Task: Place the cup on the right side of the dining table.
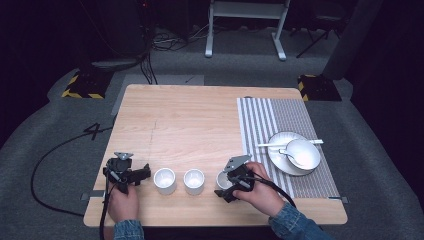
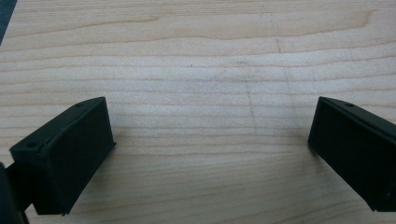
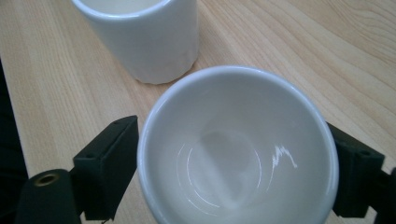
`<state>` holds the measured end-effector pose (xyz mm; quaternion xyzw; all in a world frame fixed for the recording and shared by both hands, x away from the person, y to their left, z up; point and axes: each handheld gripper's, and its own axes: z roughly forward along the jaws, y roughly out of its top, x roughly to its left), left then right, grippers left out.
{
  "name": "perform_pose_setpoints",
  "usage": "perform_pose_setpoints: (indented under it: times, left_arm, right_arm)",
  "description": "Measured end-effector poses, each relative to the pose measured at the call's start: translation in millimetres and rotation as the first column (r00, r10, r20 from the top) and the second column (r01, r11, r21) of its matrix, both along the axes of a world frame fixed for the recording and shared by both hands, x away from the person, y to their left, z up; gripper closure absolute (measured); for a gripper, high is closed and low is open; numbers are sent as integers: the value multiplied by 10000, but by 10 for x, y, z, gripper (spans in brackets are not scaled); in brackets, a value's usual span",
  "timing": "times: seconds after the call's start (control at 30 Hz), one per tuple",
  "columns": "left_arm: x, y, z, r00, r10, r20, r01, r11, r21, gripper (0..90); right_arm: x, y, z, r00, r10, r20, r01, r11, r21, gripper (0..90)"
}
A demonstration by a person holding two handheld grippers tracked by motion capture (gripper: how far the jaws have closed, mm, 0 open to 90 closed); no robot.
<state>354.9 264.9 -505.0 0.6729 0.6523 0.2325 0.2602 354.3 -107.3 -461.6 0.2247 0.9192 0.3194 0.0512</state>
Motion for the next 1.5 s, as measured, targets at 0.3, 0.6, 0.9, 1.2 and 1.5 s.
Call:
perform_pose_setpoints:
  times: [0.3,0.6,0.9,1.2,1.5]
  left_arm:
    - [1,0,-1,10000,4,10,-4,10000,2,2]
    - [0,-1,0,10000,7,6,-7,10000,-5,2]
    - [1,0,0,10000,5,9,-5,10000,0,2]
    - [0,0,0,10000,5,3,-5,10000,-3,2]
    - [1,0,0,10000,5,9,-5,10000,0,2]
  right_arm:
    - [24,16,-36,9999,27,141,-20,9989,-464,264]
    - [30,60,0,9999,98,139,-85,9958,-908,268]
    - [57,86,166,9997,231,-33,-233,9936,-1102,269]
    - [110,96,384,9994,356,13,-352,9921,-1201,268]
    - [196,106,584,9996,282,66,-272,9929,-1161,269]
